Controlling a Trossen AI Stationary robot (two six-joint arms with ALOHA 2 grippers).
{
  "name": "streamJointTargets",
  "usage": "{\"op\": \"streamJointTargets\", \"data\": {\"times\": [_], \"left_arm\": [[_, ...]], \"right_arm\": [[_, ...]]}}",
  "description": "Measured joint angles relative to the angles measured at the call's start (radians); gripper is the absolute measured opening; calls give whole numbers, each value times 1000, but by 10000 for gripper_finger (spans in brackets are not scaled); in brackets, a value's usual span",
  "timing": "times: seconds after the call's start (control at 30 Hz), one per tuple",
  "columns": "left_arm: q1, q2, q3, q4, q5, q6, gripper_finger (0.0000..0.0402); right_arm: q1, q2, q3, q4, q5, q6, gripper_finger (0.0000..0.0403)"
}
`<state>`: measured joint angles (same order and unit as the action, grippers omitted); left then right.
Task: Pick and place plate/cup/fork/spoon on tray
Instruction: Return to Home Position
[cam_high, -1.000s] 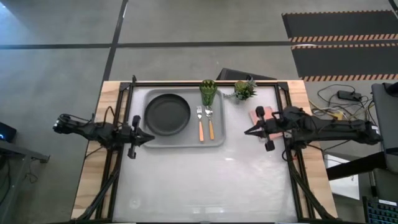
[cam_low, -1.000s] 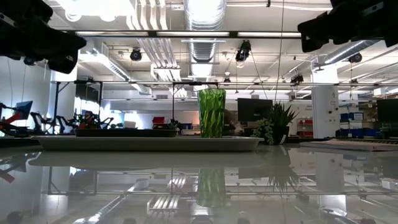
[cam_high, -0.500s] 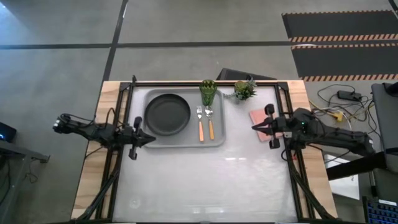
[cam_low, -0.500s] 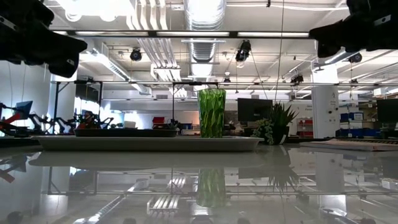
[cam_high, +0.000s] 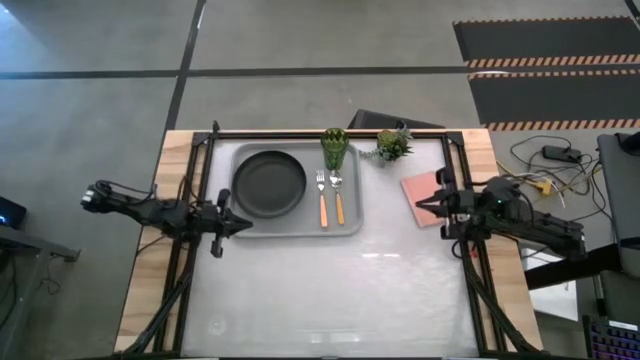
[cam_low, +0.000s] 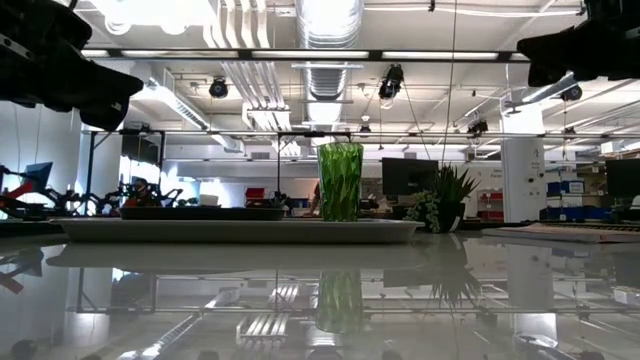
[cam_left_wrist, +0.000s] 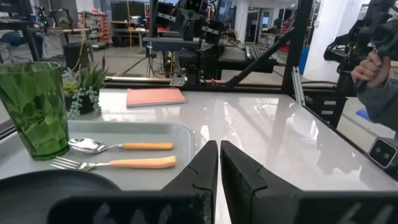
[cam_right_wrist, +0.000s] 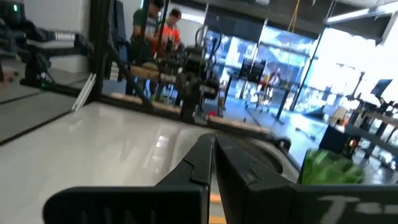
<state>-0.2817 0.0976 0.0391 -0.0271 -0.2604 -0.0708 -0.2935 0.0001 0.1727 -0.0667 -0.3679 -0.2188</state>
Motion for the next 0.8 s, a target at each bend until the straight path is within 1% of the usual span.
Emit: {"op": "streamJointTargets", "data": {"times": [0.1, 0.3, 0.37, 0.6, 0.73, 0.8], "left_arm": [[0, 14, 0, 1, 0, 0, 2], [0, 45, 0, 1, 0, 0, 2], [0, 54, 0, 2, 0, 0, 2], [0, 89, 0, 2, 0, 0, 2], [0, 110, 0, 2, 1, 0, 2], [0, 120, 0, 3, 1, 0, 2]], "right_arm": [[0, 1, -2, -17, -14, -1, 9], [0, 1, -20, -15, -119, 17, 9], [0, 0, -30, -5, -138, 17, 9], [0, 0, -103, 10, -137, -10, 9], [-1, 14, -153, 121, -138, -7, 9], [0, 17, -160, 137, -146, -40, 9]]}}
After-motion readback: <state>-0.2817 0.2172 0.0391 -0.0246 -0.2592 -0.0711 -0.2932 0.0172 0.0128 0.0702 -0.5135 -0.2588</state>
